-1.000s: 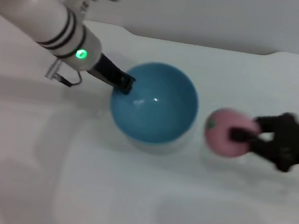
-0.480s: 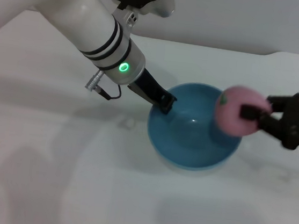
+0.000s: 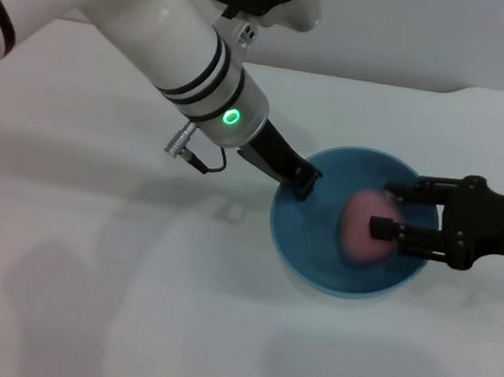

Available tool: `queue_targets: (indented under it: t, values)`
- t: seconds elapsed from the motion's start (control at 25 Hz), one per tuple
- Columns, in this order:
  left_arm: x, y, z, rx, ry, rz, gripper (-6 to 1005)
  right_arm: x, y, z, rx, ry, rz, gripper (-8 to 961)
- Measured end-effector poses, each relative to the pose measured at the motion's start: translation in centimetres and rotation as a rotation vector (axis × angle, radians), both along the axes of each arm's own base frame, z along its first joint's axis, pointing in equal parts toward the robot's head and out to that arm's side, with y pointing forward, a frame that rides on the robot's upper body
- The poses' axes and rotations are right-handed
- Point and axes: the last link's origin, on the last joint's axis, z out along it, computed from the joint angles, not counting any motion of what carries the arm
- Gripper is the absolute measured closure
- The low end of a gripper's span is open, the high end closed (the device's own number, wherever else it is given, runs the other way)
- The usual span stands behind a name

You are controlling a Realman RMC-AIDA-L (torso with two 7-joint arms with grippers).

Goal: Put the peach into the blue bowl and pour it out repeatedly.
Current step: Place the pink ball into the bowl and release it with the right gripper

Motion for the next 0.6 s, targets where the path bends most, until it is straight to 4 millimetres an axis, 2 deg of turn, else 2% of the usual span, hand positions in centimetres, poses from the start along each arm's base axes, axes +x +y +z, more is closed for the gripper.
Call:
queue_targets:
  t: [0.16,0.24,0.44,0.6]
  values:
    - [0.4,0.0,-0.2,-0.002,0.003,-0.008,999,0.1,-0.1,0.6,0.026,0.021,-0.007,473]
    - [0.5,0.0,-0.2,-0.002,0.003,-0.009,999,0.2,-0.3,1.0,0.030,0.036,-0.011,291]
    - [0.6,0.5,-0.3,0.036,-0.007,-0.036,999,1.2,-0.5,2.8,0.078,0.080,-0.107,295]
    - [0.7,1.7,-1.0,0.158,-0.040,-0.111,1000,4.6,-1.3,5.8,0.242,0.189,-0.291,296]
